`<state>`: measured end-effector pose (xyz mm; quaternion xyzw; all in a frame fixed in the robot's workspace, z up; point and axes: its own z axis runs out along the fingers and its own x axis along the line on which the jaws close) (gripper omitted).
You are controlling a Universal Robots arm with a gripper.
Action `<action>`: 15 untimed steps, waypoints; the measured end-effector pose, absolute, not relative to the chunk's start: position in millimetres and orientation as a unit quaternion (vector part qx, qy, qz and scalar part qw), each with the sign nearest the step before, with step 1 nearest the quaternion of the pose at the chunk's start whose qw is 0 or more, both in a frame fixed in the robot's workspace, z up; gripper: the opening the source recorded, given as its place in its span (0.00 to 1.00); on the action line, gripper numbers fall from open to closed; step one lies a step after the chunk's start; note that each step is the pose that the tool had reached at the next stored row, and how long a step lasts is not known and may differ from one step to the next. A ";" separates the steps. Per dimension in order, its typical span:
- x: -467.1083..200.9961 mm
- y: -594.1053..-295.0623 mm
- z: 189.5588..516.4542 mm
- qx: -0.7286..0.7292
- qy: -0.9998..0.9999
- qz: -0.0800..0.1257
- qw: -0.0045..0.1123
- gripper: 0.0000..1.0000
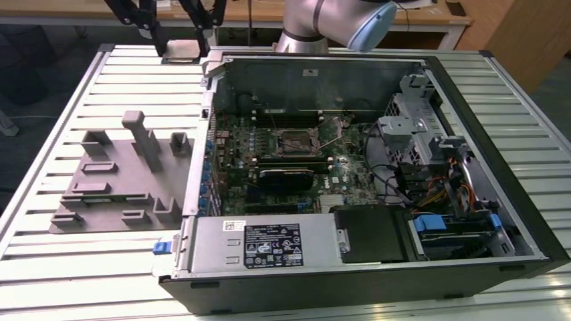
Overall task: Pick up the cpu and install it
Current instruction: 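Pick up the cpu and move it towards the insertion slot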
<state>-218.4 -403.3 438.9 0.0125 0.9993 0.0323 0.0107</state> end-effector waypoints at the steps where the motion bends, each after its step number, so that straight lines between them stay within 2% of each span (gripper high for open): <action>1: -216.0 -403.3 438.9 0.013 0.999 0.032 0.011 0.55; 15: -176.8 -403.3 438.7 0.013 0.999 0.032 0.011 0.55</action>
